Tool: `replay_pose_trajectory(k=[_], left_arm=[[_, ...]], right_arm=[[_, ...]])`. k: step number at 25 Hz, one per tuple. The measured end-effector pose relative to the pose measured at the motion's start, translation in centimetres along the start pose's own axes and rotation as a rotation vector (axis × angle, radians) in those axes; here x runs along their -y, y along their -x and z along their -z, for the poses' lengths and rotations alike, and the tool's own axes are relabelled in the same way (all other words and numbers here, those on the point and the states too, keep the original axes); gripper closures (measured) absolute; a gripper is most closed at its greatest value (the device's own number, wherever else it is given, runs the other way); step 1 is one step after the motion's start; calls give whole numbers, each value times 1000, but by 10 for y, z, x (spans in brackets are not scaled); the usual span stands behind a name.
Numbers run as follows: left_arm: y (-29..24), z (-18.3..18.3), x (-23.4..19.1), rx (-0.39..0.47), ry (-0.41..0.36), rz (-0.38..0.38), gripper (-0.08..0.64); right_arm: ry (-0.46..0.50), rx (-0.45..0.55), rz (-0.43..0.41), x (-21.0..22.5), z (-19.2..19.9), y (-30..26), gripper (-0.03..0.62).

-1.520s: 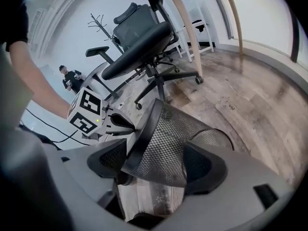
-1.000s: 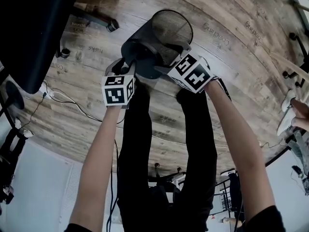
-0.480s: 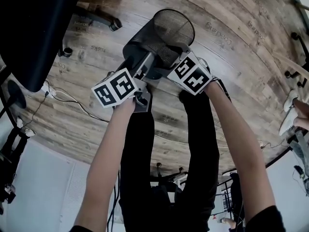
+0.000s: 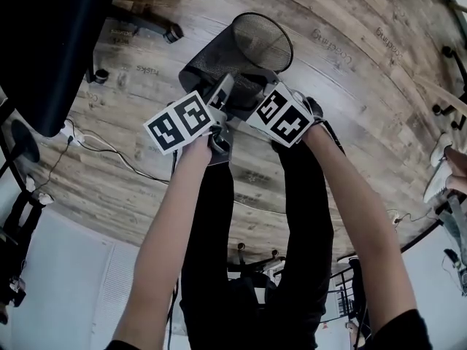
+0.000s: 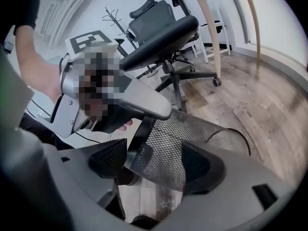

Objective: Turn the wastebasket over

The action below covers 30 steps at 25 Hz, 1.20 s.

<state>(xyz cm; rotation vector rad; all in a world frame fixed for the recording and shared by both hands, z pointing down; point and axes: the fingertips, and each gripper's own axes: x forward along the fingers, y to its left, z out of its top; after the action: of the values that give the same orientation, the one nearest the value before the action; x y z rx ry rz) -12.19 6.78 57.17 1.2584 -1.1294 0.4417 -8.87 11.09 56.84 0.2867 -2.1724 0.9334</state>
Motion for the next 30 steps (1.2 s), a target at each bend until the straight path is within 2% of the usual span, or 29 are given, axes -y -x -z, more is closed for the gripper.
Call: replay_pose_trajectory(k=[3,10,15,20,25,28,30], left_arm=[[1,-2,-6,8,-6,-29,176],[0,2,-11,-1,-75,-104,179],[0,6,-16,-1,-122,-186,261],[1,6,-13,-7,-153,-237,267],[1,1,-20,8,-157,-272,270],[2,-3,-24,17,-159,-276,270],[1,-4,-26,22,-165,-275,275]], right_arm=[[7,10,-13,-6,0,-3,219],[-6,30,-25,-5,-2,-3,219],[-21,41,-28,1,-2,1,219],[-37,28,-21,10,6,4,219],[-101,36,55,48,26,18,219],[-169,46,148,89,42,25,219],[-250,53,231,121,58,29,219]])
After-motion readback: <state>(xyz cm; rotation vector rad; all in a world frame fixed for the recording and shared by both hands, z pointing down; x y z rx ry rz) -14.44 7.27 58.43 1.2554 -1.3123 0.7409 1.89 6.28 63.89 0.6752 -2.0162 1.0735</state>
